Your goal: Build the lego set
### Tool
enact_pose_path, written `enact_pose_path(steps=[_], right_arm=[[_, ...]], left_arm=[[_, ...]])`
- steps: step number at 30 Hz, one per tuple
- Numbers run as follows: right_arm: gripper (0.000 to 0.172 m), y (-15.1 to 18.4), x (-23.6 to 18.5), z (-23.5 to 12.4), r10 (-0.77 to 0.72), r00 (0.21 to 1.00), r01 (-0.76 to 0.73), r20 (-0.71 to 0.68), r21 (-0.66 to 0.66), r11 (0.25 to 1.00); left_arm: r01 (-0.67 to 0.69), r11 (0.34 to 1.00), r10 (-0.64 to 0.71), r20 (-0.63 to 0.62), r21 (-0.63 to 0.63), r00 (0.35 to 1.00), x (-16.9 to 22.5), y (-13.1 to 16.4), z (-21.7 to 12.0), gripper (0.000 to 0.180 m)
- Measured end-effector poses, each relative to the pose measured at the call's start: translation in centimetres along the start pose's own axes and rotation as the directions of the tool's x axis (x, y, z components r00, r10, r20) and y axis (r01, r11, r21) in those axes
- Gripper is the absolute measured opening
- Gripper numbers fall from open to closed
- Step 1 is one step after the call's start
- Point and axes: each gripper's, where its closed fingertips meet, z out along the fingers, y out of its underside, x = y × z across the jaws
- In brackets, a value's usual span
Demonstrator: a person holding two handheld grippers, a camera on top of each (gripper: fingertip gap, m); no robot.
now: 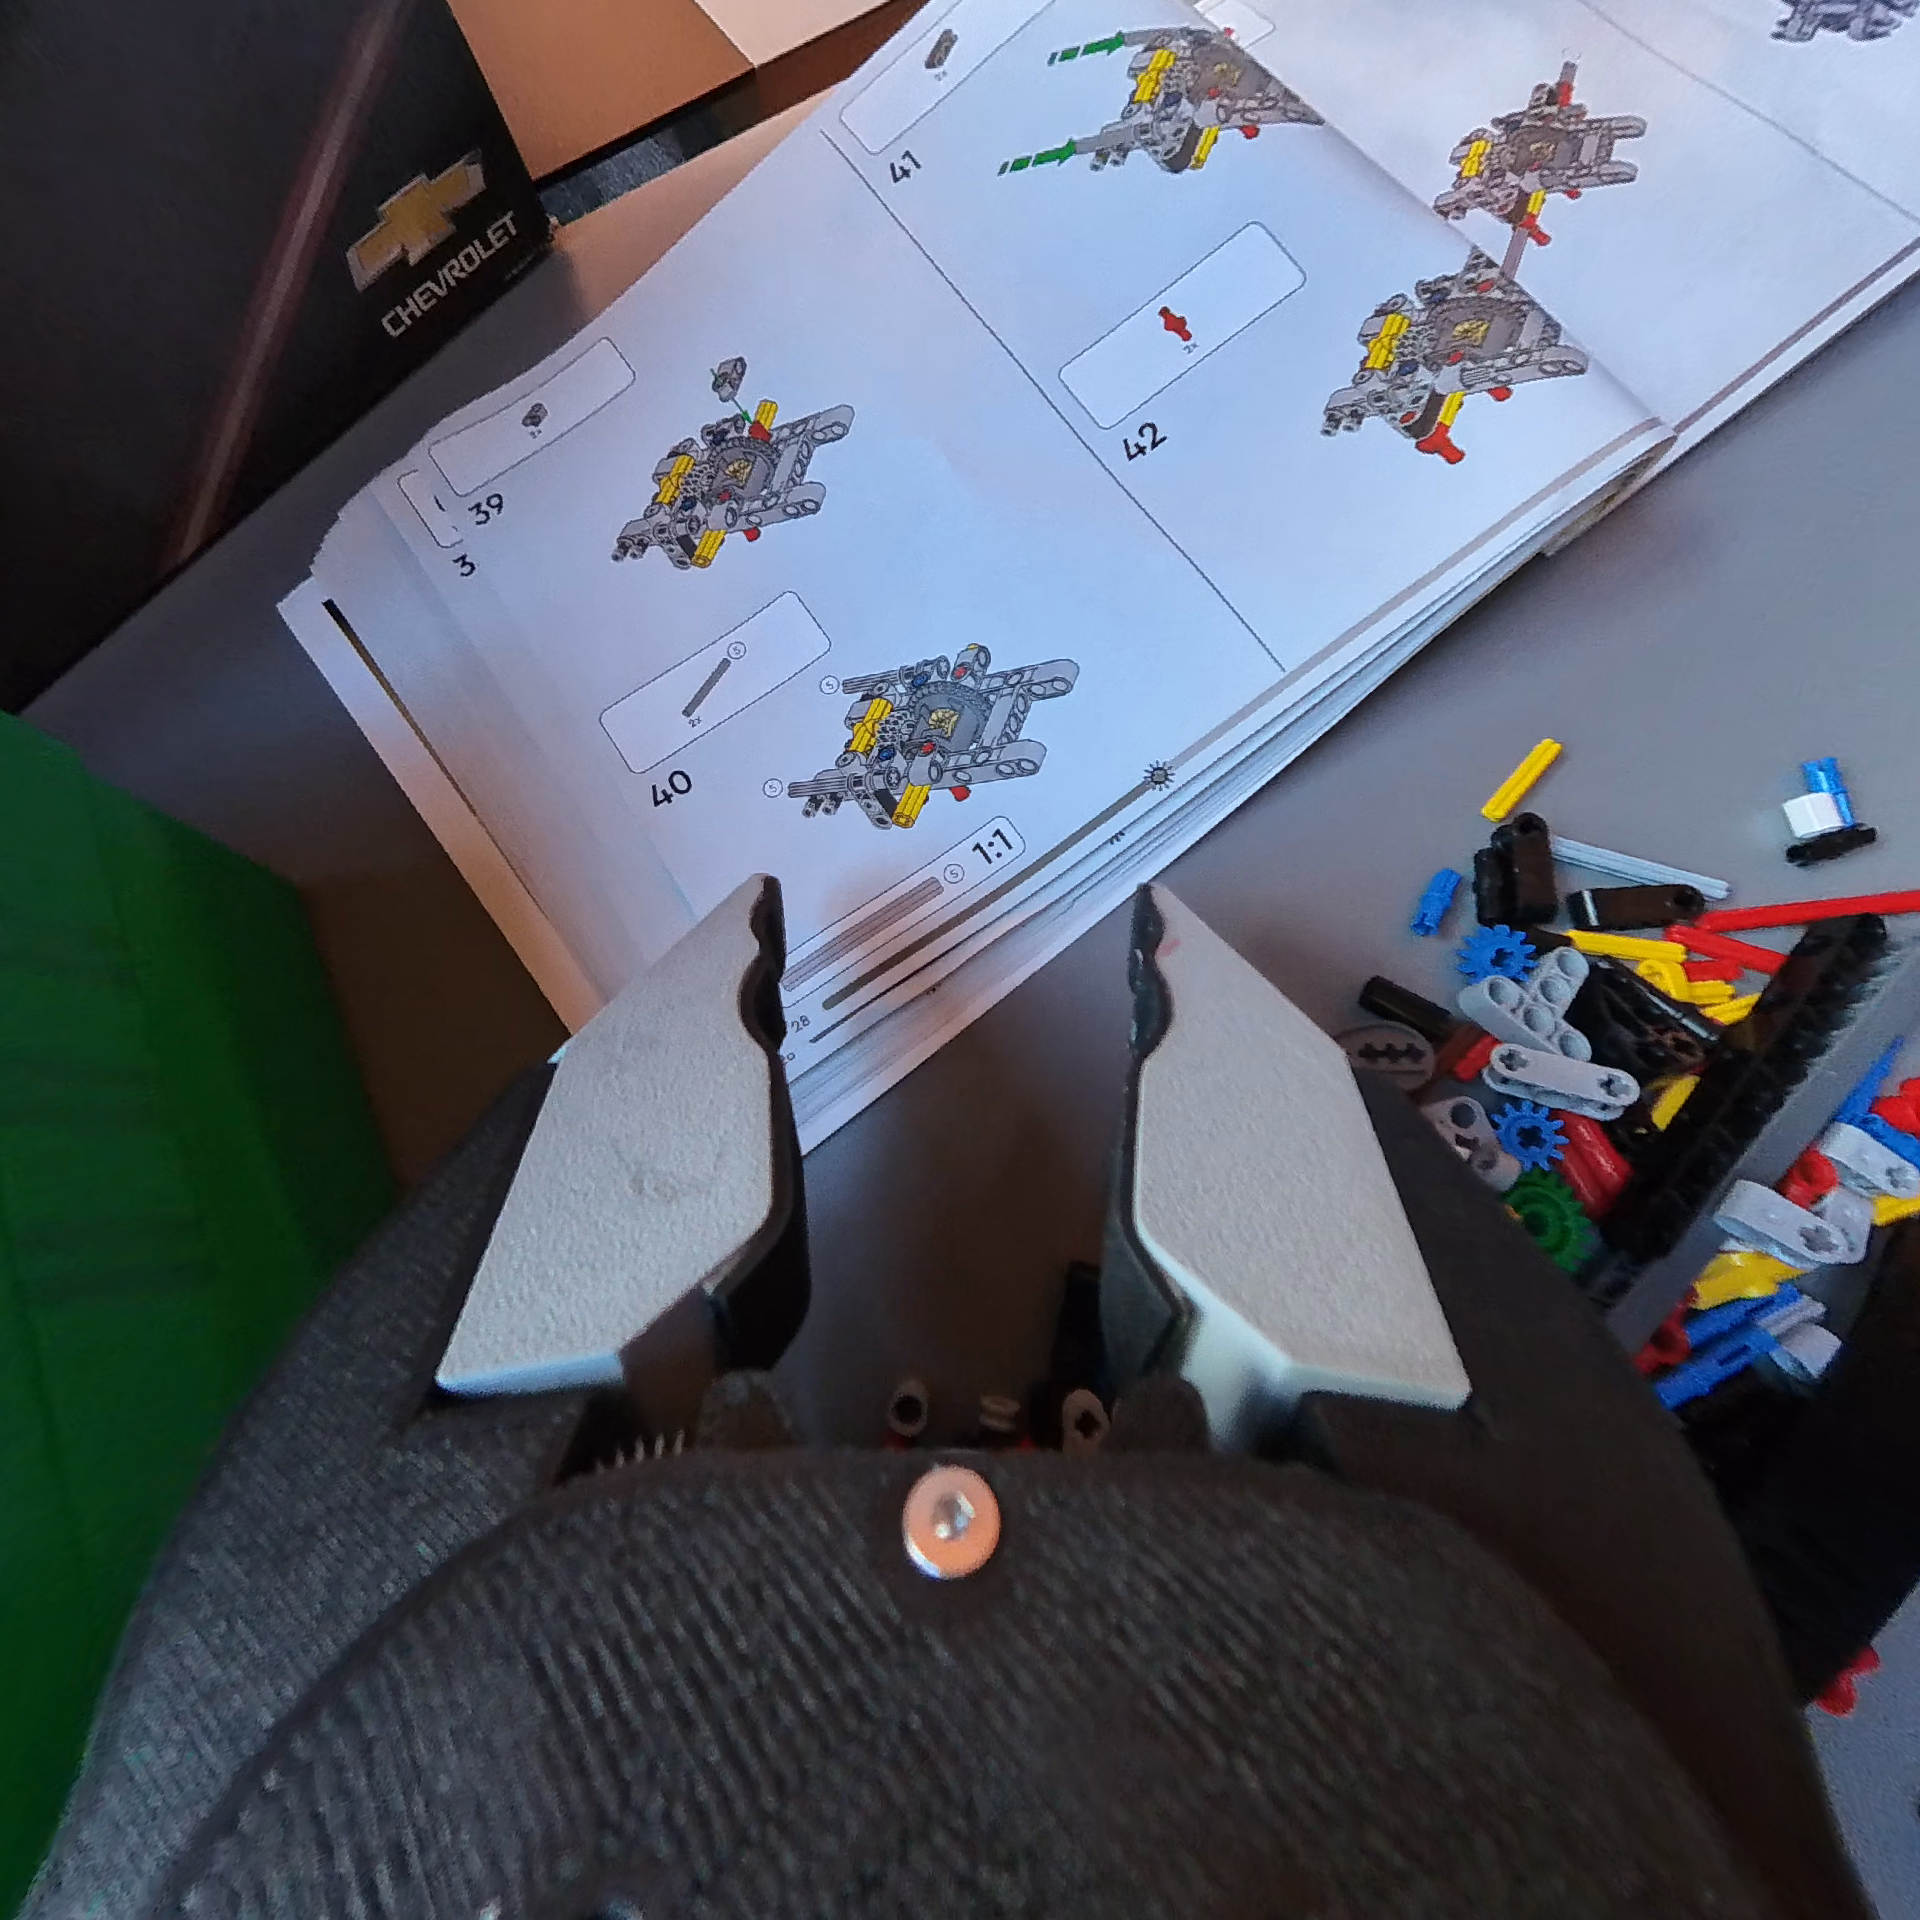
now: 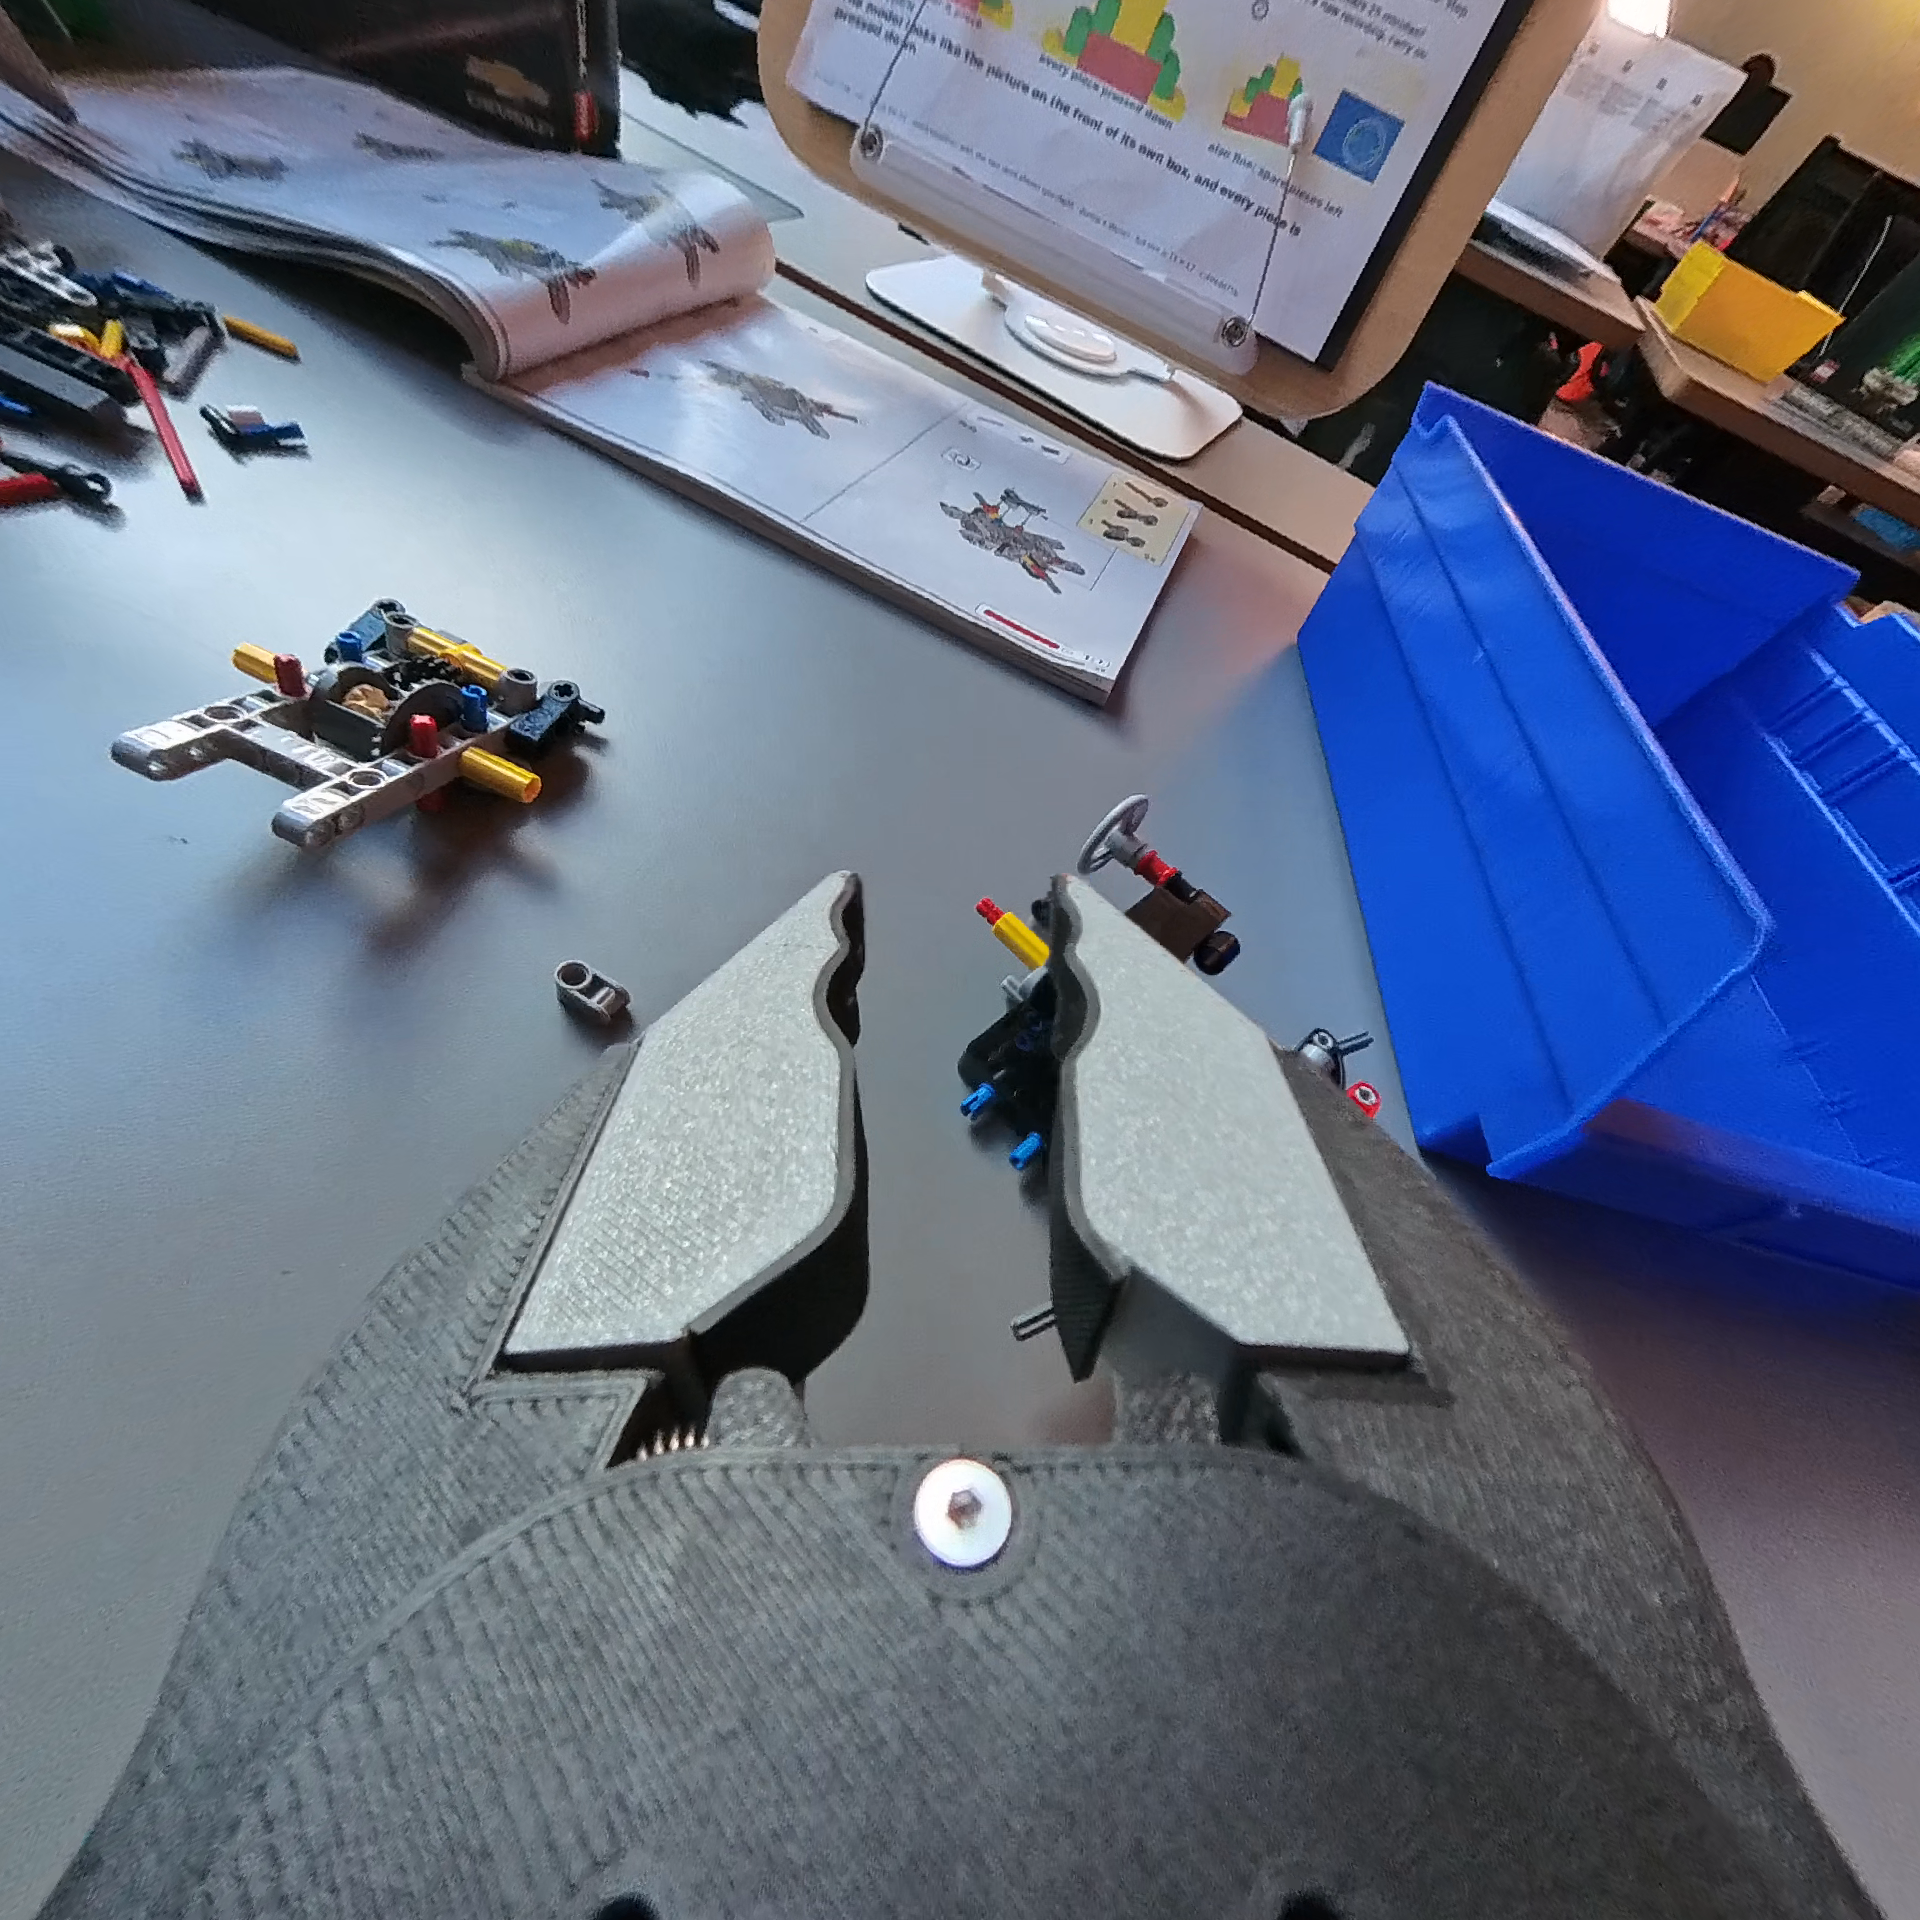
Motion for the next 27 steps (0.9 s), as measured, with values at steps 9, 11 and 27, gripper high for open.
enact_pose_path(steps=[9,11,27], right_arm=[[0.028,-7.5,-4.3,3.4,-0.035,0.972,0.024,0.230,0.049,0.999],[0.031,-9.9,-4.6,5.5,-0.058,0.965,0.054,0.255,0.019,0.998],[0.076,-4.5,-6.5,21.3,-0.226,0.776,0.507,0.589,-0.369,0.779]], left_arm=[[-0.014,1.000,0.014,-0.003,0.010,1.000,0.3,-0.2,-0.2,0.064],[-0.020,1.000,0.020,-0.003,0.002,1.000,0.3,0.0,0.0,0.063],[-0.015,0.999,0.015,0.003,-0.036,1.000,-0.4,0.9,0.5,0.065]])
